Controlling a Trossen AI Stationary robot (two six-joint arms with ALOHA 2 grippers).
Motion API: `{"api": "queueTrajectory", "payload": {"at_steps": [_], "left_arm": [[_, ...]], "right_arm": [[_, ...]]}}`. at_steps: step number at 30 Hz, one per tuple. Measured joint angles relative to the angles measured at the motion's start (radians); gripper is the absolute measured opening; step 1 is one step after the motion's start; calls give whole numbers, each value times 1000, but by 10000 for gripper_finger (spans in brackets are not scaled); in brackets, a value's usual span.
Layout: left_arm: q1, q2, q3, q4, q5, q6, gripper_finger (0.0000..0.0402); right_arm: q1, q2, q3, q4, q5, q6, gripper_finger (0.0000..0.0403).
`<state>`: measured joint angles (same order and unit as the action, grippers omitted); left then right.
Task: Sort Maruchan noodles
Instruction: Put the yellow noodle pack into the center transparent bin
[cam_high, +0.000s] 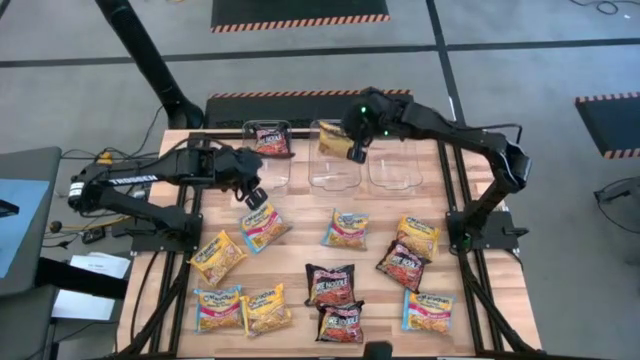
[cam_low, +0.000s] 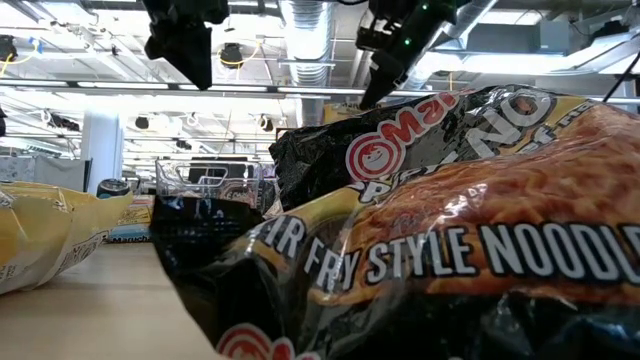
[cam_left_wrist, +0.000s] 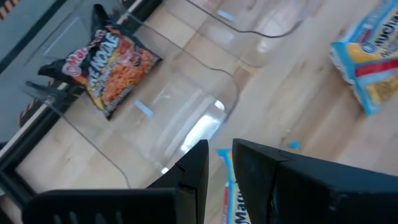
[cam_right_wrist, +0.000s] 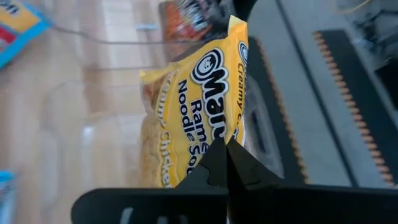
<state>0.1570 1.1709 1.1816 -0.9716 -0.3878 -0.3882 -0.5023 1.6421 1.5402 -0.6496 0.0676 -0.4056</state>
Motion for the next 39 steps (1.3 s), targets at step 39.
{"api": "queueTrajectory", "payload": {"at_steps": [39], "left_arm": [[201, 0, 0, 54, 20, 36, 61]], "right_arm": [[-152, 308, -11, 191, -175, -259, 3]]}}
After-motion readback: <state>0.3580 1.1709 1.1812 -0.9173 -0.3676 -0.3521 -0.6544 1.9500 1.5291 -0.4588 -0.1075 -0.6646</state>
